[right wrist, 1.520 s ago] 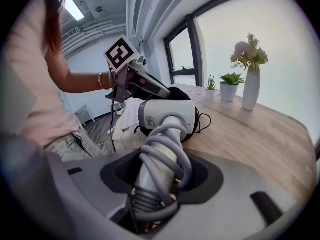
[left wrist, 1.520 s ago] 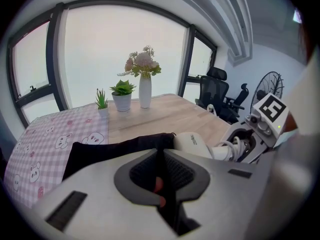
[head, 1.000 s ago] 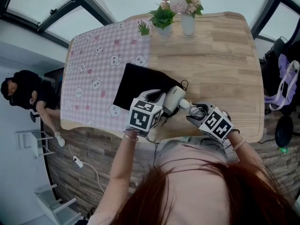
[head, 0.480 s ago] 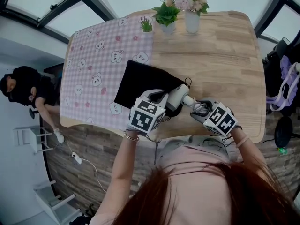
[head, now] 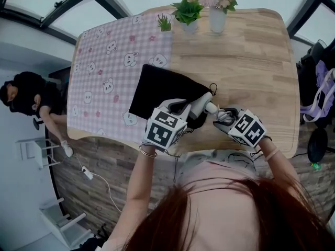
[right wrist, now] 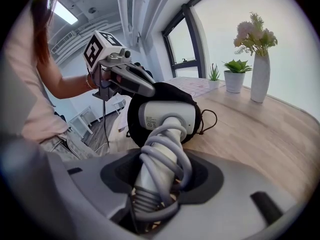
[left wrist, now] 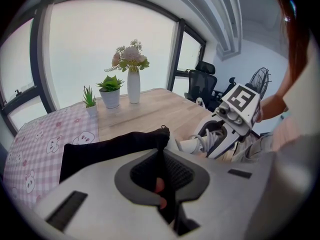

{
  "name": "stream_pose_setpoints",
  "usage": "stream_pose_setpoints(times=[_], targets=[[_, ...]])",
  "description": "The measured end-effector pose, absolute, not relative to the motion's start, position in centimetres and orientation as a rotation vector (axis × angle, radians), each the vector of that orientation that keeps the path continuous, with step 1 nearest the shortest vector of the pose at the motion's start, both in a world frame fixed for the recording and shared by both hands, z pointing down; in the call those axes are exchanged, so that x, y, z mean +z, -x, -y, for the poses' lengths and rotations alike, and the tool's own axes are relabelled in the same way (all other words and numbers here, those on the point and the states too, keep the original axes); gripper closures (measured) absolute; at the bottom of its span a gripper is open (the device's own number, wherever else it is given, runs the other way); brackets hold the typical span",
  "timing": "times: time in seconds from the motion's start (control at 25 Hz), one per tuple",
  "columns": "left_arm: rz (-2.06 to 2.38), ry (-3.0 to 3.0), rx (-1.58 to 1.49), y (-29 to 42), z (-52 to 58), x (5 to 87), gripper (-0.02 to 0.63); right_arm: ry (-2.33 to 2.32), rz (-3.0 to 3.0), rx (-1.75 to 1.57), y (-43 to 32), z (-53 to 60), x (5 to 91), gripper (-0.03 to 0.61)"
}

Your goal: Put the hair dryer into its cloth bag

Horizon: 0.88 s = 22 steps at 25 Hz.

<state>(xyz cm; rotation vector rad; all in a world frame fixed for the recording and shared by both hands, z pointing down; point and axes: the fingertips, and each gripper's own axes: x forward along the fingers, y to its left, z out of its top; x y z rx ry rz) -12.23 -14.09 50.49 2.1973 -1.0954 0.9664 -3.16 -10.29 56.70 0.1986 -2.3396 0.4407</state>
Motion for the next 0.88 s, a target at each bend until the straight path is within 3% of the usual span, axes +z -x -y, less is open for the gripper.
stream_pose_setpoints(times=[0.88], targets=[[1.149,-2.138,0.906,12.3,14.7,50.1,0.584,-0.223,2.331,0.413,5.8,11.1,57.2,0.362]])
